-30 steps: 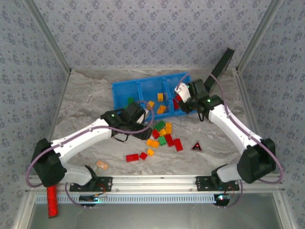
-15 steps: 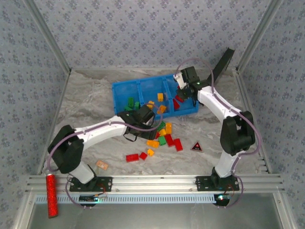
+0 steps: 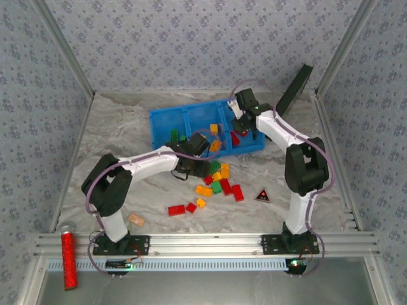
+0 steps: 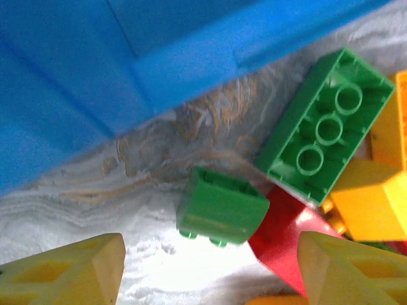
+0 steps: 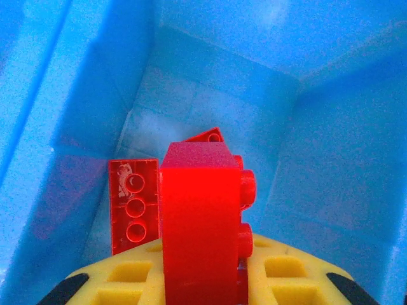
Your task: Sort the legos into containers by color
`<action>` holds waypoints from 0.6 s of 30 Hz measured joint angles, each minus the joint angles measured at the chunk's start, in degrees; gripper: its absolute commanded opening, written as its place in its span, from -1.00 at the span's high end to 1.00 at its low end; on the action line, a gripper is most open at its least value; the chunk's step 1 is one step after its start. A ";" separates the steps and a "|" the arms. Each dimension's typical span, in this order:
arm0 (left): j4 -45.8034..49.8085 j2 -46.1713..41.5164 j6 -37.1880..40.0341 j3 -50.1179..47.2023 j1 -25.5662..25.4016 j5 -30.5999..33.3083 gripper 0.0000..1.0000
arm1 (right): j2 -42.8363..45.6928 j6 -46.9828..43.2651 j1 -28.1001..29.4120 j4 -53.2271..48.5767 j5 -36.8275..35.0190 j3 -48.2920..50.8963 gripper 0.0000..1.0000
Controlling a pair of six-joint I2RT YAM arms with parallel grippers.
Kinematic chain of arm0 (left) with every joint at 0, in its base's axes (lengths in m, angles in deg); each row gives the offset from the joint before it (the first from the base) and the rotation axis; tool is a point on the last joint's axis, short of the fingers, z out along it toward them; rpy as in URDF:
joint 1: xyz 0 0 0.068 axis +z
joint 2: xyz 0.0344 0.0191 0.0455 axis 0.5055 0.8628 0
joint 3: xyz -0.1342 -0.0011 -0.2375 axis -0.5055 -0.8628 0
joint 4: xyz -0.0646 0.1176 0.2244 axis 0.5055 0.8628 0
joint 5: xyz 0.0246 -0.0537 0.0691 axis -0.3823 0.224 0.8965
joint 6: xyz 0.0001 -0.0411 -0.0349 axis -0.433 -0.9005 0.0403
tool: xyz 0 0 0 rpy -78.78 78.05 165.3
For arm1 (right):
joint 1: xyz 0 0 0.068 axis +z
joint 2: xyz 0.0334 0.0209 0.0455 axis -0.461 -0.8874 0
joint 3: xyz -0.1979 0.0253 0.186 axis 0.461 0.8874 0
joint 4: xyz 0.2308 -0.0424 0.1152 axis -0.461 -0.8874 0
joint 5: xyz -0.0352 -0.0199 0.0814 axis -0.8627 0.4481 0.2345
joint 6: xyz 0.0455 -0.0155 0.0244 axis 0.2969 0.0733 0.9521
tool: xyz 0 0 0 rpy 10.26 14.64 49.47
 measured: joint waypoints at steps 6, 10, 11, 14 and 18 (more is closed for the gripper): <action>-0.52 2.73 0.46 1.60 0.44 -0.22 -0.38 | -1.49 0.26 0.02 -1.31 0.00 -0.26 0.28; -0.57 3.45 0.96 1.66 0.44 -0.44 -0.29 | -1.70 0.52 0.02 -1.97 -0.02 -1.29 0.13; -0.55 3.48 1.09 1.66 0.48 -0.44 -0.27 | -1.73 0.59 0.02 -1.99 -0.02 -1.62 0.11; -0.55 3.67 1.27 1.66 0.55 -0.44 -0.22 | -1.73 0.76 0.07 -1.99 -0.02 -2.19 0.06; -0.59 3.80 1.51 1.64 0.55 -0.44 -0.17 | -1.73 0.81 0.17 -2.10 -0.02 -2.21 0.03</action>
